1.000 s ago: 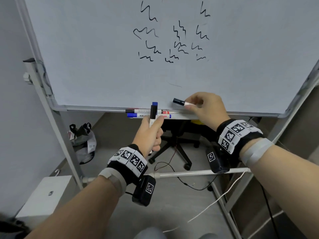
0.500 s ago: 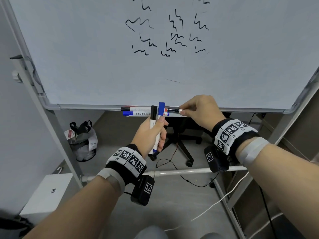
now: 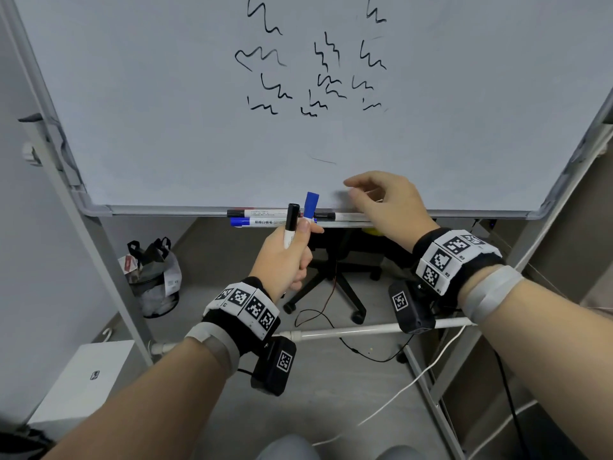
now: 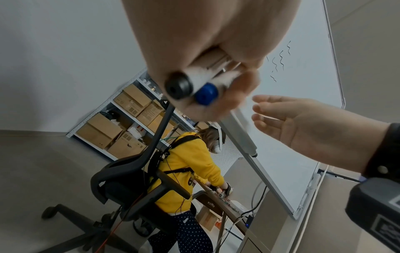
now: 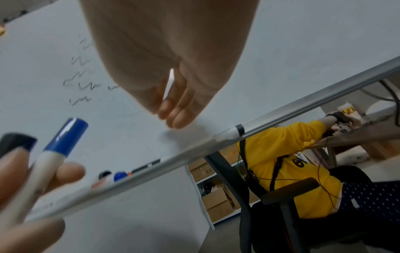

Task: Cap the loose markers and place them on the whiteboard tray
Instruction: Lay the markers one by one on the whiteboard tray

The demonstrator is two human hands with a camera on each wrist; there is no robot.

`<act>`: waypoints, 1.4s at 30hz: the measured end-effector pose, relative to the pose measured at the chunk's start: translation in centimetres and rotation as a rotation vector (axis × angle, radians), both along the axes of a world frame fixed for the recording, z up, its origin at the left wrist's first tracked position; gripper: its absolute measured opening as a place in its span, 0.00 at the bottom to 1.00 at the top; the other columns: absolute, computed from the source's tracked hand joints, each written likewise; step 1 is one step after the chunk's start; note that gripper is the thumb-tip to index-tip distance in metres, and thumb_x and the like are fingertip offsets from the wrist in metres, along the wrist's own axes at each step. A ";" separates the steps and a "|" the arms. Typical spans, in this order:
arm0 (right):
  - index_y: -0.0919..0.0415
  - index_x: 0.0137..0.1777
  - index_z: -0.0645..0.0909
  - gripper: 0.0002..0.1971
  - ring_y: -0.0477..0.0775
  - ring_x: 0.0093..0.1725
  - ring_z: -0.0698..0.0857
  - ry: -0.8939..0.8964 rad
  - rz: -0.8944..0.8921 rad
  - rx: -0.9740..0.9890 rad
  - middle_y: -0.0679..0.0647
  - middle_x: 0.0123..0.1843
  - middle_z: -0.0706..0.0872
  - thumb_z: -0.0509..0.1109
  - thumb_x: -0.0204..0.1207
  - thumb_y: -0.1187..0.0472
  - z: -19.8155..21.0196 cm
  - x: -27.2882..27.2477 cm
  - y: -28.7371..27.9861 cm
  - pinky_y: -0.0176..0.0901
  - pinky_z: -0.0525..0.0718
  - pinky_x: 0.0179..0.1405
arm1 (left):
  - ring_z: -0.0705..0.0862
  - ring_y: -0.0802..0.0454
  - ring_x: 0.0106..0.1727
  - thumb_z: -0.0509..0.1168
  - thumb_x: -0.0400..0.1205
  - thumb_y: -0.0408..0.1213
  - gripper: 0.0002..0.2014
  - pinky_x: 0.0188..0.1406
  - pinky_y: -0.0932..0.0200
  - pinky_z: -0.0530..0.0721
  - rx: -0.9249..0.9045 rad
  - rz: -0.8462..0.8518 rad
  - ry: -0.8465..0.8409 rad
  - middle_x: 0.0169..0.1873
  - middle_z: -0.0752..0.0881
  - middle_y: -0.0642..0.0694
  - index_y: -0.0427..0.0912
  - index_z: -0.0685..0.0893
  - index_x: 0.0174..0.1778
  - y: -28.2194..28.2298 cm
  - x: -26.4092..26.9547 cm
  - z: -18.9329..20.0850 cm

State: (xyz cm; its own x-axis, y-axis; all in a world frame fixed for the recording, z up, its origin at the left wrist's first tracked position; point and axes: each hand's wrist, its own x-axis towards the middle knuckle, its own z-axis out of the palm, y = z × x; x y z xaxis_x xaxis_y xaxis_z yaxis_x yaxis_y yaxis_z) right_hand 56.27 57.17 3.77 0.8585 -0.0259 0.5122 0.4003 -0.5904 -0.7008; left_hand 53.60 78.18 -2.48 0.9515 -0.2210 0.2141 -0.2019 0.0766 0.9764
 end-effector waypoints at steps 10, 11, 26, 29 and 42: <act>0.65 0.59 0.87 0.11 0.58 0.61 0.94 0.207 0.346 0.168 0.59 0.59 0.95 0.69 0.89 0.56 0.9 -3.0 0.9 0.51 0.90 0.67 | 0.84 0.46 0.28 0.59 0.91 0.51 0.22 0.15 0.61 0.72 -0.061 -0.141 0.083 0.39 0.90 0.36 0.37 0.86 0.66 -1.3 -0.9 0.9; 0.66 0.62 0.83 0.12 0.58 0.61 0.94 0.189 0.323 0.236 0.62 0.60 0.94 0.64 0.92 0.58 1.1 -3.0 0.8 0.49 0.90 0.66 | 0.88 0.45 0.32 0.58 0.91 0.53 0.22 0.15 0.60 0.74 -0.020 -0.116 0.086 0.43 0.92 0.37 0.41 0.86 0.66 -1.3 -1.0 0.9; 0.50 0.57 0.94 0.08 0.43 0.52 0.86 0.034 -0.071 -0.292 0.42 0.48 0.92 0.80 0.79 0.57 -1.0 -1.0 -0.3 0.26 0.75 0.51 | 0.63 0.56 0.21 0.61 0.88 0.58 0.20 0.18 0.64 0.60 0.044 0.037 0.142 0.23 0.70 0.55 0.43 0.82 0.53 0.1 0.1 -0.3; 0.49 0.57 0.95 0.08 0.47 0.56 0.86 0.029 -0.086 -0.335 0.43 0.48 0.92 0.80 0.79 0.56 -1.4 -0.4 -0.3 0.40 0.77 0.57 | 0.62 0.56 0.22 0.61 0.88 0.57 0.19 0.19 0.63 0.60 0.040 0.029 0.144 0.23 0.69 0.56 0.43 0.82 0.53 0.3 0.3 -0.4; 0.50 0.58 0.94 0.08 0.37 0.40 0.79 0.030 -0.073 -0.346 0.41 0.46 0.84 0.77 0.82 0.57 -2.2 0.8 0.3 0.23 0.69 0.39 | 0.62 0.54 0.18 0.63 0.83 0.63 0.21 0.19 0.67 0.60 -0.039 -0.049 0.236 0.25 0.68 0.50 0.45 0.75 0.45 0.4 1.3 -0.8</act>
